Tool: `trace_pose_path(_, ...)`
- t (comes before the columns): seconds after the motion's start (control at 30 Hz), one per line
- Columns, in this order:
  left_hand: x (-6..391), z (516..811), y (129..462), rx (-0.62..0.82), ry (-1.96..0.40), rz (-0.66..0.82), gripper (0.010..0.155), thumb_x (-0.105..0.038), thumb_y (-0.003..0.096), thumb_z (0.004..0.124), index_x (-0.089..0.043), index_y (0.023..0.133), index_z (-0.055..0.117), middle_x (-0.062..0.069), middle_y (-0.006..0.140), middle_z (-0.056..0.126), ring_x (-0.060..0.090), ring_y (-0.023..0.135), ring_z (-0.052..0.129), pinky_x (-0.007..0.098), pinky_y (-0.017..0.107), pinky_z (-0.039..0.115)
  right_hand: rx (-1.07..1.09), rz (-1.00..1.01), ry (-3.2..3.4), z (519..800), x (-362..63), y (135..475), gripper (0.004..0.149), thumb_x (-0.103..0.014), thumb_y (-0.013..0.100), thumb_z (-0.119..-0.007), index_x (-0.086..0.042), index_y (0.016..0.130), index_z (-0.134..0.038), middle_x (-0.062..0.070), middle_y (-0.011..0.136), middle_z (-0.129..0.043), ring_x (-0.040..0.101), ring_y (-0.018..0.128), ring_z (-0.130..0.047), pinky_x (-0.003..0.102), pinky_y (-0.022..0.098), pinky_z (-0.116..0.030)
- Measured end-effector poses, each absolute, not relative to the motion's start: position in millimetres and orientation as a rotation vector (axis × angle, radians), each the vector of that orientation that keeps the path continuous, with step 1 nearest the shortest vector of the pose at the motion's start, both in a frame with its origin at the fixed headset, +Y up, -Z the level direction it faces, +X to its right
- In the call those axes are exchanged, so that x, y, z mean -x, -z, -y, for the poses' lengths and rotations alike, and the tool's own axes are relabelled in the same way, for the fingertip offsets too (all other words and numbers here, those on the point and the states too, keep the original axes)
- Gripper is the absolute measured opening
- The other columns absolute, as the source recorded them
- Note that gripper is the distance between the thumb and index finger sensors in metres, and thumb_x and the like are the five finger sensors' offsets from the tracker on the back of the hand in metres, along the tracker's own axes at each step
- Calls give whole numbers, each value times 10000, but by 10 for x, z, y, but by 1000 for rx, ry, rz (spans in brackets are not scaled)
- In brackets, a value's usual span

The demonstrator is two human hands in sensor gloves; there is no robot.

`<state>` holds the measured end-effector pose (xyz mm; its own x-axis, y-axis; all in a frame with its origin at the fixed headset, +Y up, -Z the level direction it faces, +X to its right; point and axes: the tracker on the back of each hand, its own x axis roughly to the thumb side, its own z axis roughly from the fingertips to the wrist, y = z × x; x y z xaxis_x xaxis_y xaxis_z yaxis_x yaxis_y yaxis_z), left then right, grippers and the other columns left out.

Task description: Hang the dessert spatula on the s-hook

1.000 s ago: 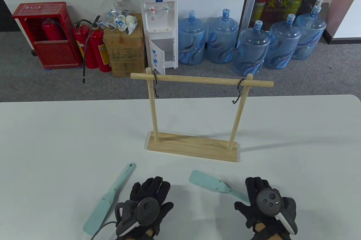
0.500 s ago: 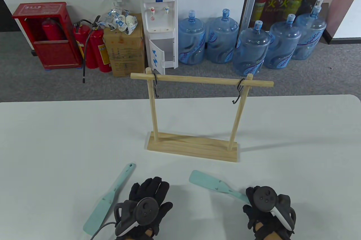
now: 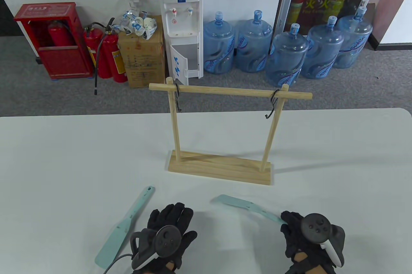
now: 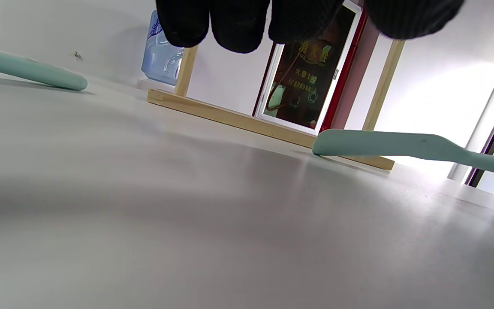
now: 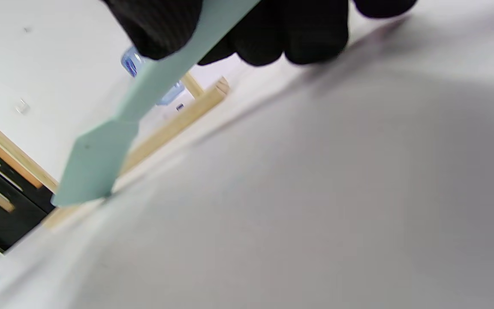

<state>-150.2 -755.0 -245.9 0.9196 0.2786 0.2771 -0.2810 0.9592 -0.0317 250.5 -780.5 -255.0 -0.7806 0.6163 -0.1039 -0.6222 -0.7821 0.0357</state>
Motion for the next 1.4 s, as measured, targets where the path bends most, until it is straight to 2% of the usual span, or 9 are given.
trace_pose_path(0.1, 1512, 7551, 2463, -8, -292, 278, 685, -624, 469, 644, -336, 1083, 548, 19, 1210, 548, 383, 1104, 570, 683, 787, 362, 81, 1, -2455, 7727, -2482, 2532, 553, -351, 451, -658, -154, 966, -618, 148, 919, -601, 343, 710, -769, 606, 650, -525)
trace_pose_path(0.27, 1541, 7534, 2465, -22, -310, 269, 685, -624, 469, 644, -338, 1084, 544, 19, 1210, 547, 382, 1105, 570, 683, 787, 363, 23, 142, -2474, 7572, -2395, 2476, 539, -341, 450, -656, -155, 955, -619, 152, 895, -597, 322, 633, -759, 580, 624, -548)
trace_pose_path(0.63, 1594, 7450, 2458, -125, -387, 243, 751, -653, 454, 663, -362, 1108, 434, -1, 1237, 449, 385, 1135, 497, 683, 792, 339, -226, 264, -2463, 7387, -1973, 2403, 527, -329, 452, -657, -160, 950, -624, 152, 898, -587, 326, 633, -748, 581, 614, -548)
trace_pose_path(0.9, 1432, 7506, 2462, -100, -348, 270, 805, -676, 434, 679, -375, 1116, 374, -10, 1252, 377, 401, 1152, 443, 687, 794, 321, -357, 242, -2464, 7335, -1701, 2353, 519, -324, 454, -659, -161, 946, -638, 151, 901, -590, 336, 645, -743, 587, 616, -541)
trace_pose_path(1.03, 1337, 7529, 2457, -88, -307, 283, 797, -657, 440, 693, -369, 1117, 388, -4, 1239, 437, 381, 1124, 523, 675, 789, 366, -424, 236, -2483, 7291, -1597, 2310, 515, -325, 453, -661, -162, 942, -647, 151, 895, -602, 334, 635, -754, 586, 614, -550)
trace_pose_path(1.13, 1286, 7536, 2456, -91, -280, 283, 752, -608, 457, 694, -341, 1118, 452, 15, 1193, 583, 360, 1046, 662, 656, 775, 433, -466, 226, -2460, 7273, -1534, 2282, 515, -324, 452, -661, -159, 940, -652, 152, 892, -608, 334, 630, -758, 587, 613, -553)
trace_pose_path(1.27, 1251, 7535, 2451, -99, -274, 286, 669, -552, 463, 684, -305, 1077, 593, 14, 1071, 769, 272, 908, 831, 627, 751, 505, -503, 222, -2432, 7250, -1471, 2254, 513, -322, 453, -662, -159, 939, -654, 153, 892, -609, 336, 629, -759, 589, 614, -552)
trace_pose_path(1.4, 1242, 7533, 2444, -116, -271, 295, 616, -529, 459, 668, -285, 1024, 701, 23, 972, 880, 259, 818, 913, 606, 718, 569, -514, 230, -2445, 7254, -1456, 2247, 511, -325, 452, -661, -163, 937, -659, 149, 892, -615, 334, 628, -766, 588, 612, -559)
